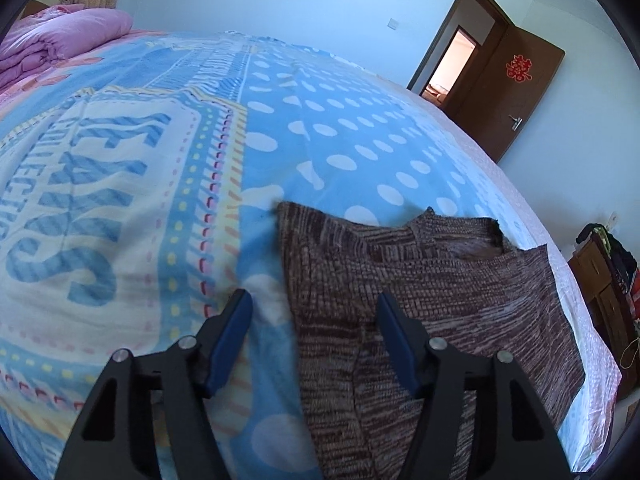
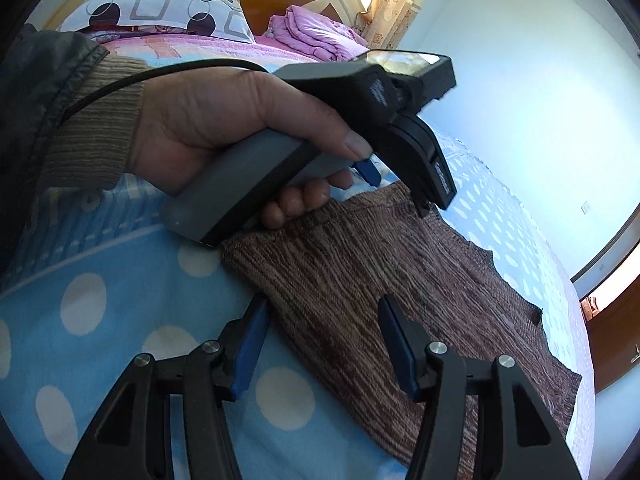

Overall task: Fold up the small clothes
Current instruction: 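Close the left tool on the side edge while the right tool grasps beside it, then lift the held edge with both tools and fold it over the other half, then open the left tool, then the right tool, releasing the folded sweater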

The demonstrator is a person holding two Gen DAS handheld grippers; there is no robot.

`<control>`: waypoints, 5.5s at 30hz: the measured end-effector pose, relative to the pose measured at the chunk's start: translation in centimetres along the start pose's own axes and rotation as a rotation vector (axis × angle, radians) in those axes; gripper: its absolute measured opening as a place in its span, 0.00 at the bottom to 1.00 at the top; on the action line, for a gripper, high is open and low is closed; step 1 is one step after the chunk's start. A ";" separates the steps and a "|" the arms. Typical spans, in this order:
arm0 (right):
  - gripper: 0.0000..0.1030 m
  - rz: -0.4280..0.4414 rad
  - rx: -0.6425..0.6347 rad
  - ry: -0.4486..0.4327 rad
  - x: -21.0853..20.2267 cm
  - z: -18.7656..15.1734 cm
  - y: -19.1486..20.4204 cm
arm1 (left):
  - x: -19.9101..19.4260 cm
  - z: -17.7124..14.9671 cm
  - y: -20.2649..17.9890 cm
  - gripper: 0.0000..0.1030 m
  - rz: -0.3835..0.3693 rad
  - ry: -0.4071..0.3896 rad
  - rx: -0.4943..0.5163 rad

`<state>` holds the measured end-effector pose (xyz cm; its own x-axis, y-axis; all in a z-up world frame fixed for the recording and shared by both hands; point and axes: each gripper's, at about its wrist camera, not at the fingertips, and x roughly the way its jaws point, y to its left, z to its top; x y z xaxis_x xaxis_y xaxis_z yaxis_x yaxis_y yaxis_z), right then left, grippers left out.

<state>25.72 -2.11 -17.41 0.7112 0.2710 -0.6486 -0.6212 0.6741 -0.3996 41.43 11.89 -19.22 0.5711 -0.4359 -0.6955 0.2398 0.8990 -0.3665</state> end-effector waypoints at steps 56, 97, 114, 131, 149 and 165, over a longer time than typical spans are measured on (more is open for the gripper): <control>0.04 0.237 0.396 -0.184 -6.2 -5.8 -9.3 | -4.1 0.6 -4.0 0.09 -0.177 -0.039 -0.262; 0.03 0.138 0.856 -0.204 -13.8 -21.6 -24.2 | 0.7 3.0 -24.3 0.09 -0.356 0.021 -0.024; 0.03 0.170 1.126 -0.139 -11.9 -28.2 -25.4 | 4.9 -0.9 -31.3 0.10 -0.257 0.076 0.229; 0.08 0.049 1.153 -0.204 -14.8 -29.3 -24.5 | -2.9 -6.8 -26.3 0.82 0.038 -0.149 0.475; 0.06 0.052 1.130 -0.015 -9.1 -26.1 -30.9 | -0.2 -8.9 -20.7 1.00 -0.058 0.037 0.240; 0.33 0.075 0.898 -0.041 -6.7 -18.3 -34.0 | 0.0 -9.6 -21.0 1.00 -0.024 0.067 0.255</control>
<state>36.03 -39.40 -11.35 0.7011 0.3491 -0.6218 -0.1886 0.9317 0.3105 28.87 -7.39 -17.44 0.5121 -0.4513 -0.7308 0.4476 0.8664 -0.2214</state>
